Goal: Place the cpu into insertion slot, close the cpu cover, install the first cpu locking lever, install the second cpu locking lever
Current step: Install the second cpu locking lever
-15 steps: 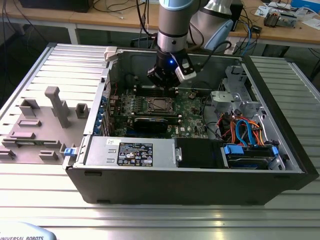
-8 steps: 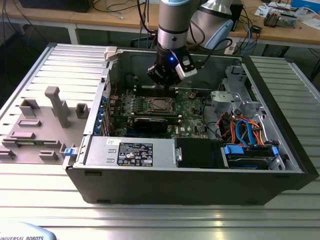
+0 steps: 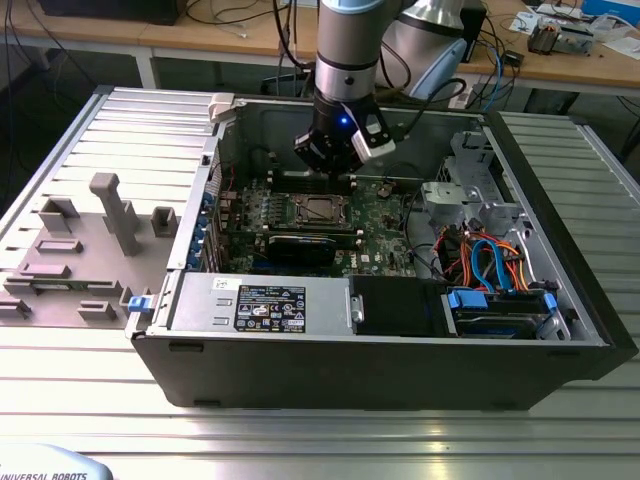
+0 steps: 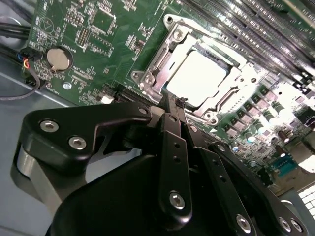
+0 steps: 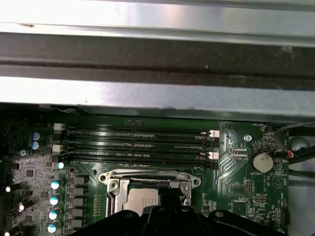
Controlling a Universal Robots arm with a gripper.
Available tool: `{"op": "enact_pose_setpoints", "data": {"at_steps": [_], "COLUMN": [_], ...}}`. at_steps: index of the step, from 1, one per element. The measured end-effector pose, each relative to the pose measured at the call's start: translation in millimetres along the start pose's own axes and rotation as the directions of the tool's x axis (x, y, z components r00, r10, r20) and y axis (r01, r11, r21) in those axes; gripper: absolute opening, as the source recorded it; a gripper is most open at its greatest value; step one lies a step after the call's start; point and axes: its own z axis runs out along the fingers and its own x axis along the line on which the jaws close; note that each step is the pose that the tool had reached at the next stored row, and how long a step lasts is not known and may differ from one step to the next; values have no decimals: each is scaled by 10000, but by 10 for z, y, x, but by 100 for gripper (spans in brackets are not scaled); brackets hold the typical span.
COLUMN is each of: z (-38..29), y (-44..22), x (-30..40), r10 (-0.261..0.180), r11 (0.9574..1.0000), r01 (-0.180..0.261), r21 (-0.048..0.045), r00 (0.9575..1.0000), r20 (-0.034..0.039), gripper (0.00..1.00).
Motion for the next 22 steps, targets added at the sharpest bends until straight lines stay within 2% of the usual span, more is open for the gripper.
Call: {"op": "enact_pose_setpoints", "data": {"at_steps": [7, 17, 22], "z": [-5, -44, -48], "y": [-85, -94, -168], "x": [4, 3, 6], "r10": [0, -3, -1], "r11": [10000, 10000, 10000], "r01": [0, 3, 1], "r21": [-2, -1, -4], "r00": [10000, 10000, 10000], "r20": [0, -1, 0], "gripper": [11, 11, 11]}}
